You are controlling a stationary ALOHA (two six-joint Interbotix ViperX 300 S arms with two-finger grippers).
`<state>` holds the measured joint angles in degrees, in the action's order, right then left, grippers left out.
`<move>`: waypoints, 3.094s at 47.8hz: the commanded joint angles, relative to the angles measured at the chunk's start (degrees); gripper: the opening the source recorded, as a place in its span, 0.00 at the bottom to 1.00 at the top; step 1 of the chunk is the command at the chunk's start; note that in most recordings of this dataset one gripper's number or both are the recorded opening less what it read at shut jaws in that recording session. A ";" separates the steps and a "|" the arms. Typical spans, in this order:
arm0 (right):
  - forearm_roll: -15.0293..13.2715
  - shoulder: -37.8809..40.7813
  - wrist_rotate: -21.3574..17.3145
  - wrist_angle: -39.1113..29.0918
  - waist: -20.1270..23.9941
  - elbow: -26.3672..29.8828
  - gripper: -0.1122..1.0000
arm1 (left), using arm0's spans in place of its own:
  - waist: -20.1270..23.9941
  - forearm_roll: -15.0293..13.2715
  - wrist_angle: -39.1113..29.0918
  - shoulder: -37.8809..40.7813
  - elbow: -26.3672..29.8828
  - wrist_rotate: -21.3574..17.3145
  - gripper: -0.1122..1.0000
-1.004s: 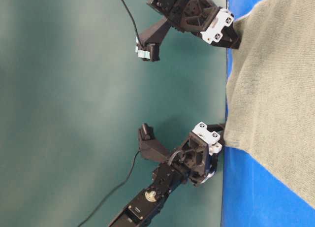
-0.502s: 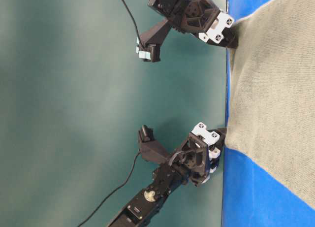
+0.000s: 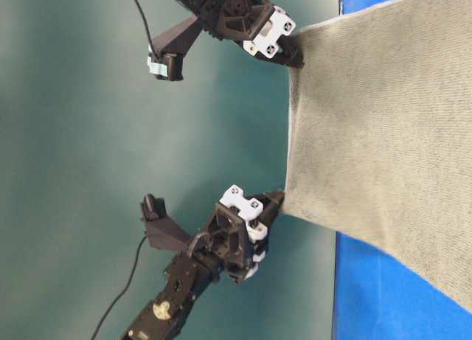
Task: Fold a large towel.
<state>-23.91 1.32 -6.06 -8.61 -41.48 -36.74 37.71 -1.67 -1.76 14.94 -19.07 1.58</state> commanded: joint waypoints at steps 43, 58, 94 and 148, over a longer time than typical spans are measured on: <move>5.54 -16.87 -24.17 -13.62 48.69 -8.44 0.15 | -42.36 -0.18 0.26 -22.41 -26.63 0.62 0.11; 5.54 -8.88 -32.87 -15.64 58.36 -3.25 0.15 | -49.75 -0.35 -7.12 -21.36 -26.37 4.83 0.11; 7.56 -3.69 -33.05 -10.90 61.17 -0.88 0.19 | -55.20 -0.26 -7.82 -18.11 -23.47 10.72 0.15; -10.72 -41.75 -32.87 -23.99 63.54 -6.50 0.64 | -50.71 0.35 -14.50 -48.16 -25.05 -1.93 0.73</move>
<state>-32.87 -35.68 -38.76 -33.13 21.80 -42.63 -14.24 -1.41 -17.84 -29.00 -42.71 0.88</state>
